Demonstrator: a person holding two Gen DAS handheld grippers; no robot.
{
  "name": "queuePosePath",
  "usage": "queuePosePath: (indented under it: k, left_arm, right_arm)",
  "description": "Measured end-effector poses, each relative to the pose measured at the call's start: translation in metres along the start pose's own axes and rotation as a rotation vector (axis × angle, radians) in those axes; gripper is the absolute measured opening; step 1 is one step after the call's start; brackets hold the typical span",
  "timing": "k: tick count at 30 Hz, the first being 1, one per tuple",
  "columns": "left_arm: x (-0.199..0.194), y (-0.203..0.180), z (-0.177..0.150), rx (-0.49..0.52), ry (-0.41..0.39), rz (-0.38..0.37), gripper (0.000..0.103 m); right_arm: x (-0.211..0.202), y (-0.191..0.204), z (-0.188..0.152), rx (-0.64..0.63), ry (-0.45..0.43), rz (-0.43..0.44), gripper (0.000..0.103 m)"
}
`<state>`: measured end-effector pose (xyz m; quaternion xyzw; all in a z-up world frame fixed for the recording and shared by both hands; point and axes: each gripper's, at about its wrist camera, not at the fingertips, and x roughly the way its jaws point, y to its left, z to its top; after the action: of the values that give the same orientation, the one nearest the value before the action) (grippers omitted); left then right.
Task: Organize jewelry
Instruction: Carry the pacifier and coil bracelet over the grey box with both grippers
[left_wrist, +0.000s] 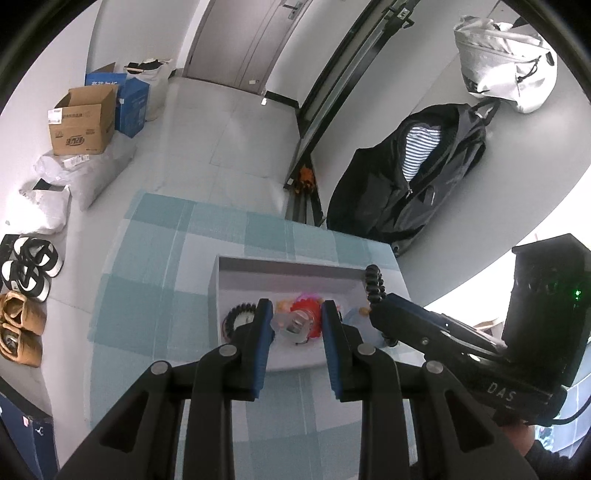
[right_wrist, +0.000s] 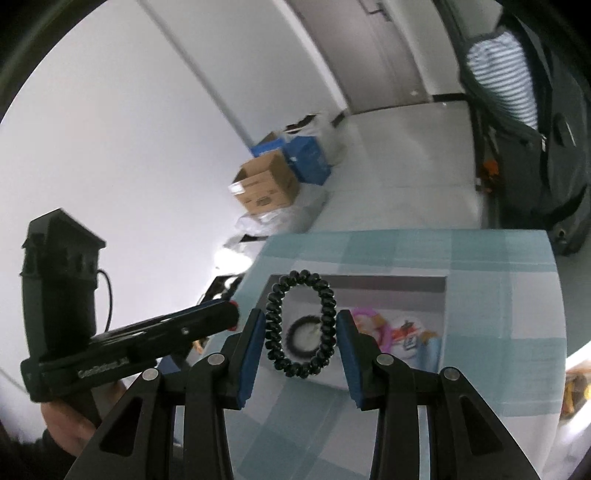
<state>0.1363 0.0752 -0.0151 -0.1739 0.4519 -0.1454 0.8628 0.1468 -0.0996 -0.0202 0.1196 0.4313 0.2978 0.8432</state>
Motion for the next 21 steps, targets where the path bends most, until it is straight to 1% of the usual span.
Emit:
queuePosePath:
  k: [5, 8, 14, 21]
  left_arm:
    - [0.013, 0.005, 0.004, -0.031, 0.023, 0.001, 0.021]
    - [0.019, 0.002, 0.007, -0.035, 0.034, 0.008, 0.021]
    - [0.032, -0.008, 0.012, -0.015, 0.051, 0.021, 0.021]
    - [0.04, -0.008, 0.013, -0.017, 0.078, 0.029, 0.021]
  right_arm:
    - [0.008, -0.017, 0.007, 0.059, 0.006, -0.016, 0.038]
    - [0.01, -0.02, 0.007, 0.076, 0.016, -0.026, 0.038]
    - [0.012, -0.024, 0.012, 0.076, 0.02, -0.038, 0.038]
    - [0.015, -0.033, 0.012, 0.089, 0.048, -0.049, 0.04]
